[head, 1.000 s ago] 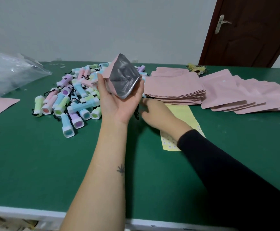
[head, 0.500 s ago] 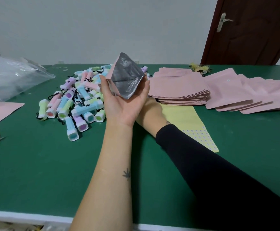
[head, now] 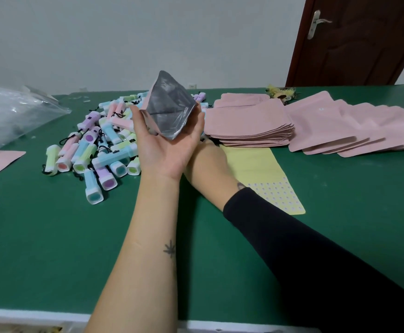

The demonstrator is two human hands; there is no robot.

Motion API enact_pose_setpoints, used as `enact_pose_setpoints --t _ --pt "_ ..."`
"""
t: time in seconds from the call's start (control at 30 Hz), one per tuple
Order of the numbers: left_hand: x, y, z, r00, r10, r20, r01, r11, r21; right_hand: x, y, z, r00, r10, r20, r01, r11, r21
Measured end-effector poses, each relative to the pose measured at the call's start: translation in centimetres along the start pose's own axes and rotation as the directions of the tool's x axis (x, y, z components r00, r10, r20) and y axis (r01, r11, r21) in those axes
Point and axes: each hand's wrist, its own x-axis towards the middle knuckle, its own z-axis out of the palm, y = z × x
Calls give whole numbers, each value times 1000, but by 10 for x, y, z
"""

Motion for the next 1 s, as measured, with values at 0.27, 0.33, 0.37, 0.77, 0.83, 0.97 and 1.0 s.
enact_pose_setpoints --t 0.27,0.33,0.37,0.77,0.83,0.97,1.0 --pt "-2 -6 0 999 -49 9 48 996 79 -9 31 -15 984 121 129 -171 844 508" --pt "-2 -9 1 995 -96 41 91 990 108 -14 55 -29 963 246 112 -240 590 771" --pt "-2 -11 1 993 -113 45 106 986 126 -18 67 -36 941 314 124 -249 398 883" --pt "-1 -37 1 987 -160 -1 159 976 148 -44 72 -69 796 506 -332 418 -63 906" --pt "-3 -40 3 982 -186 19 182 974 132 -48 60 -67 740 430 -517 481 200 854" --pt "-7 -50 5 958 -260 123 256 966 44 -50 50 -54 616 201 -761 418 736 533" --pt "-8 -52 4 956 -262 132 258 965 45 -49 50 -52 603 187 -776 375 792 482"
